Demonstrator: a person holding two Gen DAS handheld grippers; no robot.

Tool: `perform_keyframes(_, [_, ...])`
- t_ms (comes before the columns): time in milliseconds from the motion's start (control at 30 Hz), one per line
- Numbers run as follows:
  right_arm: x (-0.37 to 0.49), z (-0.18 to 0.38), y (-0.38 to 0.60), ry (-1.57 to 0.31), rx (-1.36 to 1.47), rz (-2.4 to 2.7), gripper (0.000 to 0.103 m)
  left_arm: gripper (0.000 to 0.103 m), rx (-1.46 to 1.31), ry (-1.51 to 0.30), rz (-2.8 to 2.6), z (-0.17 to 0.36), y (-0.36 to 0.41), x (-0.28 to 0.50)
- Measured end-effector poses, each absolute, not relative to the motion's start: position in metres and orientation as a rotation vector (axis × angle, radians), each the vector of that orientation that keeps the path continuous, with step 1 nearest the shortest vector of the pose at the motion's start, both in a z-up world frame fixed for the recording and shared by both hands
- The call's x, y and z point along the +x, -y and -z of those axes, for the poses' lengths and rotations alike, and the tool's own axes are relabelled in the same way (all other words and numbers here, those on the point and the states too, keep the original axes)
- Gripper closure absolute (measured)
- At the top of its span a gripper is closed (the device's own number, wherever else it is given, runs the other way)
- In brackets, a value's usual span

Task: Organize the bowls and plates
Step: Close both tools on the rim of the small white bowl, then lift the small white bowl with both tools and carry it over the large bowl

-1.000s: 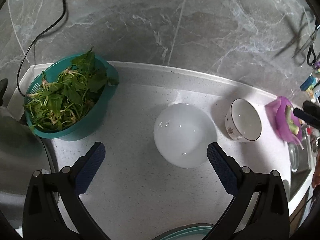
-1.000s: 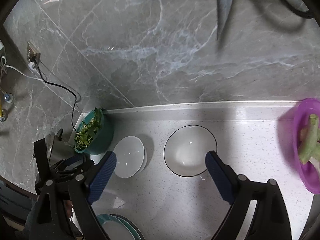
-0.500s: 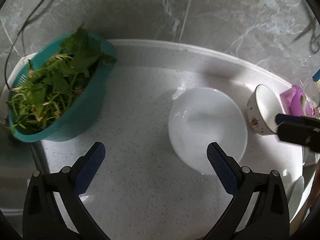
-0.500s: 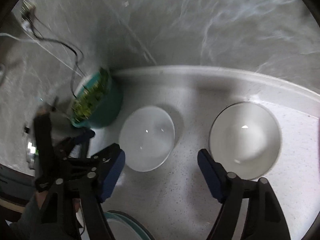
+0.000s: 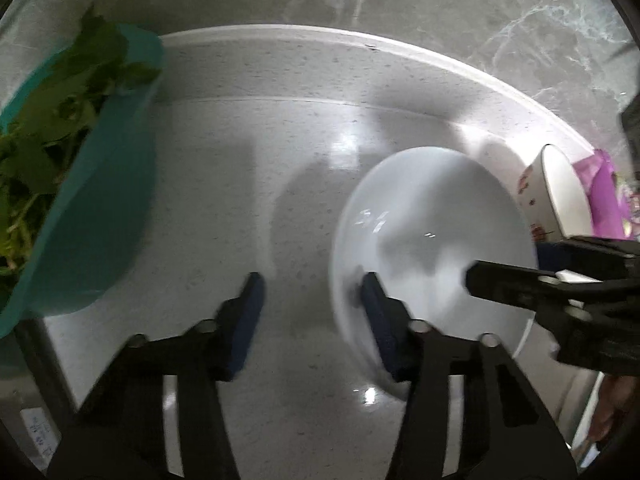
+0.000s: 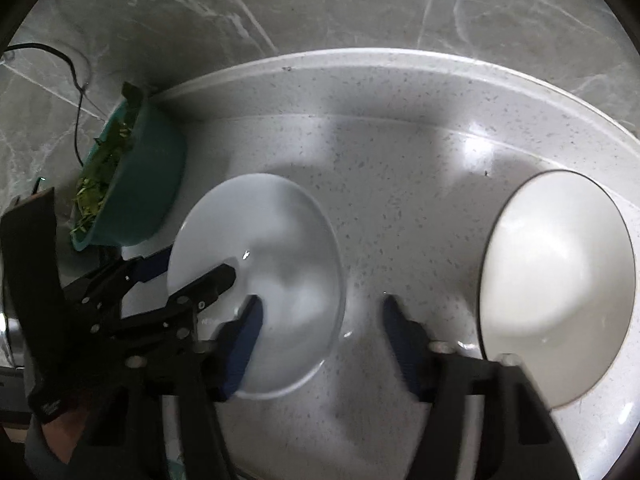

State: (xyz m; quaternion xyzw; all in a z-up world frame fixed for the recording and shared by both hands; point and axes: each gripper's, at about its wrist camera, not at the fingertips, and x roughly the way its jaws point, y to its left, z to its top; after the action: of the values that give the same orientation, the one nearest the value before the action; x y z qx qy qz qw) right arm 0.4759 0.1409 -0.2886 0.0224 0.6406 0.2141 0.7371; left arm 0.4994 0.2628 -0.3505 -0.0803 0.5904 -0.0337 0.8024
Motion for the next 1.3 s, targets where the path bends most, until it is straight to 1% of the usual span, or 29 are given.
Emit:
perform_keyframes(33, [0.477, 0.292, -0.141, -1.414, 0.056, -0.467, 0.078, 0.076, -0.182, -1.265, 0.084, 0.351, -0.261, 0.502])
perform_keyframes(67, [0.477, 0.294, -0.141, -1.416, 0.051, -0.463, 0.082, 0.079, -0.182, -1.267, 0.088, 0.350, -0.262, 0.503])
perform_keyframes(100, [0.476, 0.295, -0.141, -1.415, 0.042, -0.461, 0.087, 0.085, -0.175, -1.266, 0.094, 0.350, -0.260, 0.506])
perform_keyframes(133, [0.475, 0.296, -0.142, -1.415, 0.044, -0.466, 0.088, 0.089, -0.171, -1.267, 0.101, 0.351, -0.258, 0.507])
perform_keyframes(167, [0.474, 0.297, -0.142, -1.415, 0.044, -0.470, 0.089, 0.089, -0.166, -1.267, 0.105, 0.350, -0.256, 0.508])
perform_keyframes(433, [0.472, 0.297, -0.140, -1.396, 0.067, -0.465, 0.090, 0.091, -0.175, -1.276, 0.125, 0.351, -0.246, 0.509])
perform_keyframes(600, [0.468, 0.282, -0.133, -1.378, 0.079, -0.469, 0.090, 0.091, -0.179, -1.259, 0.131, 0.328, -0.248, 0.495])
perform_keyframes(767, [0.449, 0.244, -0.103, -1.314, 0.117, -0.457, 0.090, 0.091, -0.161, -1.223, 0.189, 0.294, -0.231, 0.477])
perform_keyframes(967, [0.397, 0.197, -0.045, -1.244, 0.140, -0.398, 0.089, 0.091, -0.119, -1.178, 0.327, 0.253, -0.175, 0.444])
perform_keyframes(1067, [0.369, 0.182, -0.010, -1.230, 0.172, -0.355, 0.089, 0.091, -0.108, -1.172, 0.410, 0.239, -0.140, 0.422])
perform_keyframes(1167, [0.336, 0.170, 0.033, -1.229, 0.209, -0.302, 0.089, 0.091, -0.075, -1.183, 0.500, 0.233, -0.097, 0.394])
perform_keyframes(1300, [0.295, 0.167, 0.088, -1.245, 0.256, -0.246, 0.088, 0.091, -0.058, -1.224, 0.587, 0.240, -0.043, 0.361])
